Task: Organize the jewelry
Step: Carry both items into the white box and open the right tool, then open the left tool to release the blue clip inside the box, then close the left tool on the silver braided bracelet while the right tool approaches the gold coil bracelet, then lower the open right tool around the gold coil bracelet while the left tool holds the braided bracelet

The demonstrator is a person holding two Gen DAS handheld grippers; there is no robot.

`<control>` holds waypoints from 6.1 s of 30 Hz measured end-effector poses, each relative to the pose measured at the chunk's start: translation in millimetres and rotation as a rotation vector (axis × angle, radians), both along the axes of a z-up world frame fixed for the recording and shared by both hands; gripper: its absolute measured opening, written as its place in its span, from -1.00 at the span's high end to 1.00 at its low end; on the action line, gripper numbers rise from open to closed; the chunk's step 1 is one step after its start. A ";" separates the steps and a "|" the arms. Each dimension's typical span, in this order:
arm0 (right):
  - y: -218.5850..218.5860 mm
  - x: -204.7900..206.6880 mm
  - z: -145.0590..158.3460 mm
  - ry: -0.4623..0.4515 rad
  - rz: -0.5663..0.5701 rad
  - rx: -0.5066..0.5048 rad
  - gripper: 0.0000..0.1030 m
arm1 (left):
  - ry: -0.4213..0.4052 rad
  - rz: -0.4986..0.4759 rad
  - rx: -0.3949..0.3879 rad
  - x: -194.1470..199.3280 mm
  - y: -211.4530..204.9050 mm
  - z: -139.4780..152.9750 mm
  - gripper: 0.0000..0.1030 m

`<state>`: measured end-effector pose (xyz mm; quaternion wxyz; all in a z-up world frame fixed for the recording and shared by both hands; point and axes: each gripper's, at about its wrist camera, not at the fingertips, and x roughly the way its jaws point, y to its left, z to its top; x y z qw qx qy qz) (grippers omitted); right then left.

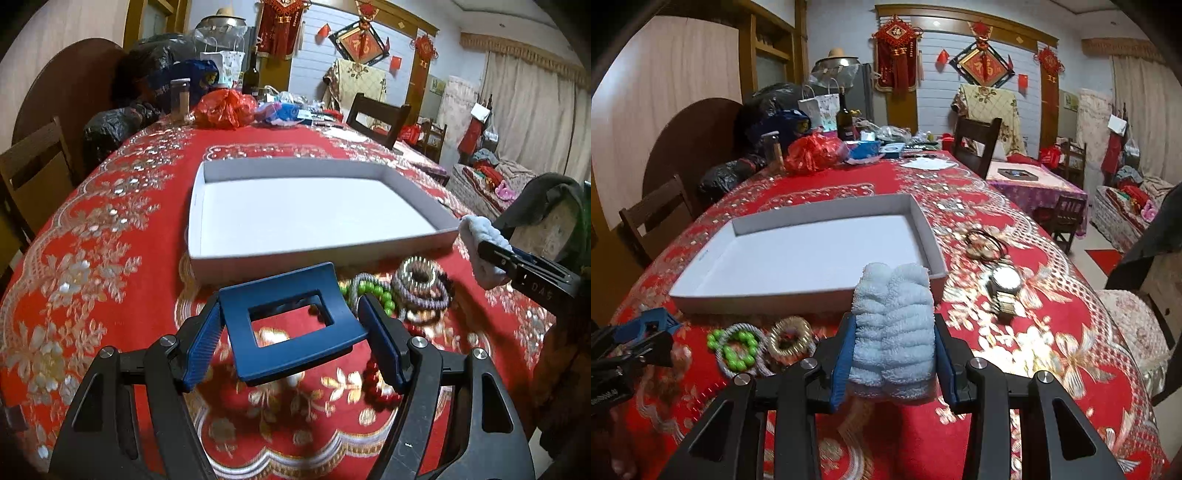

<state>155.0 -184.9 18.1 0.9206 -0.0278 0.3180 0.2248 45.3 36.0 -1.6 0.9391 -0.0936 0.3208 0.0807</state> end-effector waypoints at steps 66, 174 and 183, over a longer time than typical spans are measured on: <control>47.9 4.9 -21.3 0.127 0.274 0.009 0.45 | 0.086 -0.092 -0.014 18.8 -12.6 3.8 -0.42; -2.9 2.7 -37.7 0.221 0.205 -0.065 0.41 | 0.052 -0.098 -0.048 3.4 -11.4 -3.3 0.90; 13.7 5.0 -40.5 0.177 0.260 -0.188 0.42 | 0.060 -0.098 -0.046 5.6 -12.4 -4.8 0.90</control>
